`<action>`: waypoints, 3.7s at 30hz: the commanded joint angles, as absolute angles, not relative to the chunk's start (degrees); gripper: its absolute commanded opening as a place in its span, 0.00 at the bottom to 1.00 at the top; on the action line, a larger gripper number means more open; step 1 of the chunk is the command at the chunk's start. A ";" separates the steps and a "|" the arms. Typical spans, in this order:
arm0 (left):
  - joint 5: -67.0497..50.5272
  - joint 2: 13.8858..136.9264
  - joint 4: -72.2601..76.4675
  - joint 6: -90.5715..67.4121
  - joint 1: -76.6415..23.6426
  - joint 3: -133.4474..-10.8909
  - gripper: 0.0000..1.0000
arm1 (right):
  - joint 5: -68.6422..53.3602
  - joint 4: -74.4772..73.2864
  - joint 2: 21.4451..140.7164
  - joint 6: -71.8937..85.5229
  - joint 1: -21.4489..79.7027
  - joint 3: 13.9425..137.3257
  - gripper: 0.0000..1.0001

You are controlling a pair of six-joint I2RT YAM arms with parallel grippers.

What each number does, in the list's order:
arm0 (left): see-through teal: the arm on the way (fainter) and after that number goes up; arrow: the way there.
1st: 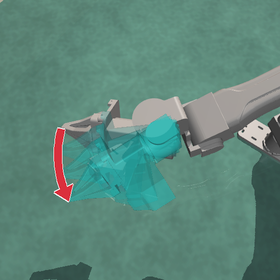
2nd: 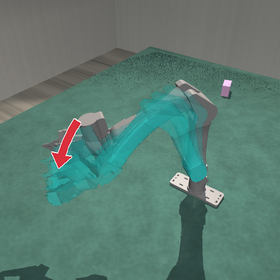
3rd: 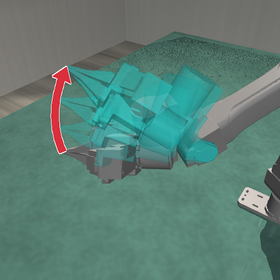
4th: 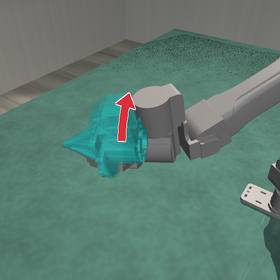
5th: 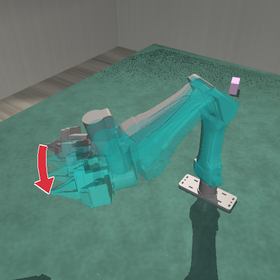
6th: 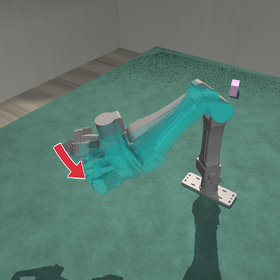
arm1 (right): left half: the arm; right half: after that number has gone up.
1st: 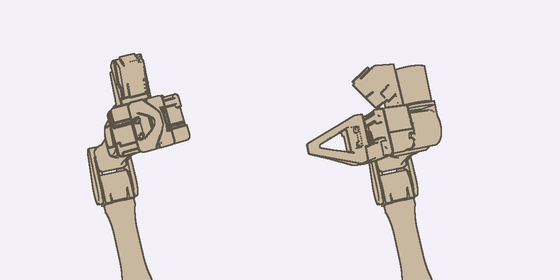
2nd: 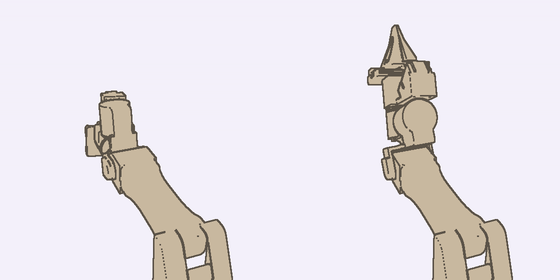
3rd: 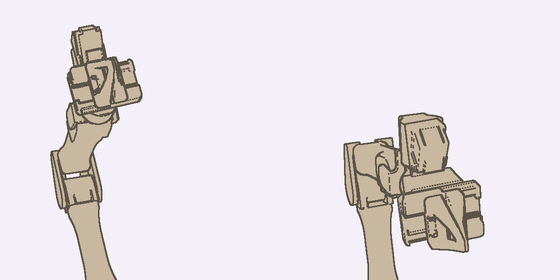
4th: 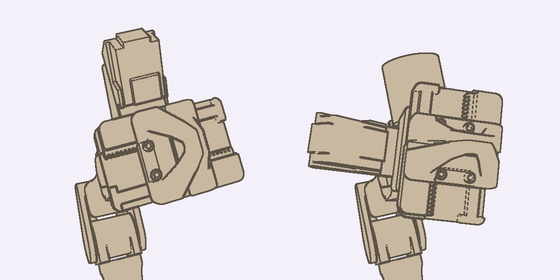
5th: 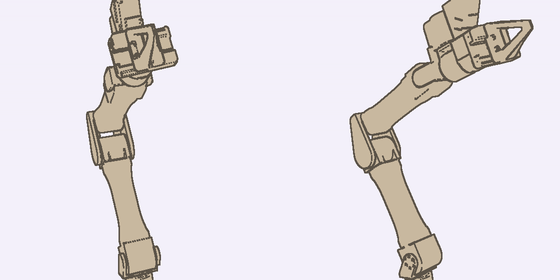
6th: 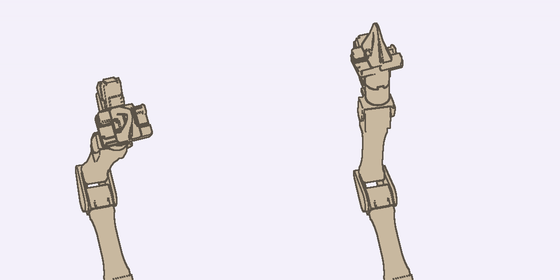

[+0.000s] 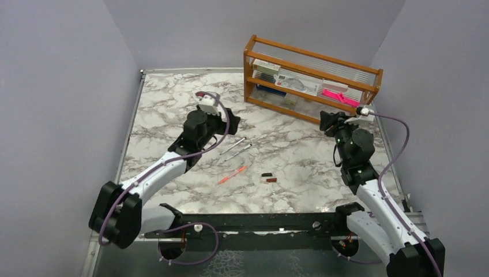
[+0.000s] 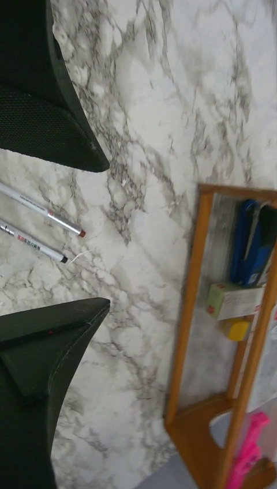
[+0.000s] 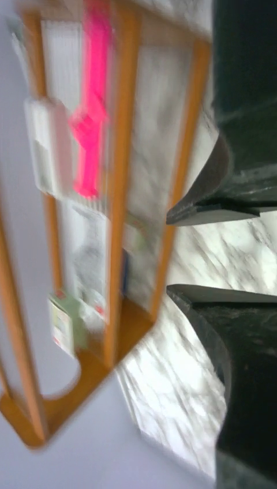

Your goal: Insert the pens into the pen caps

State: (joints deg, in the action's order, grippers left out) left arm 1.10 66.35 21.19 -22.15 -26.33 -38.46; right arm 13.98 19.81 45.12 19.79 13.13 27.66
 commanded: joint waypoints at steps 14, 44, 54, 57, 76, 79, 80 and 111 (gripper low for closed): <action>4.26 72.67 -6.36 -15.86 -33.53 -52.81 0.94 | 0.63 -3.33 71.76 25.07 41.03 41.62 0.43; -10.94 71.74 -14.37 -31.70 -6.51 -49.41 0.89 | 19.44 -12.58 95.02 48.38 63.28 57.43 0.67; -5.77 64.96 -12.68 -32.21 -4.77 -45.52 0.84 | 26.59 -34.92 104.01 70.11 63.45 69.25 0.73; -6.05 65.40 -12.83 -31.97 -4.58 -45.12 0.84 | 24.41 -38.42 106.76 72.80 63.45 72.73 0.71; -7.60 63.90 -12.49 -30.65 -3.87 -43.01 0.84 | 19.82 -46.11 116.47 77.65 63.50 82.44 0.59; -7.81 63.73 -12.39 -30.68 -3.93 -42.90 0.84 | 19.73 -45.86 117.52 77.03 63.54 83.45 0.59; -7.82 63.65 -12.46 -30.54 -3.87 -42.89 0.83 | 19.57 -46.11 118.11 77.00 63.54 83.94 0.58; -9.70 64.10 -10.83 -31.54 -3.36 -41.90 0.83 | 33.12 -41.93 117.74 58.10 63.45 85.24 0.01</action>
State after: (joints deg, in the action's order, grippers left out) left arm -7.64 64.79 -12.93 -31.18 -3.81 -42.59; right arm 26.22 -46.94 118.85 68.42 63.07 87.18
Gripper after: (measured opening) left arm 0.833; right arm 0.034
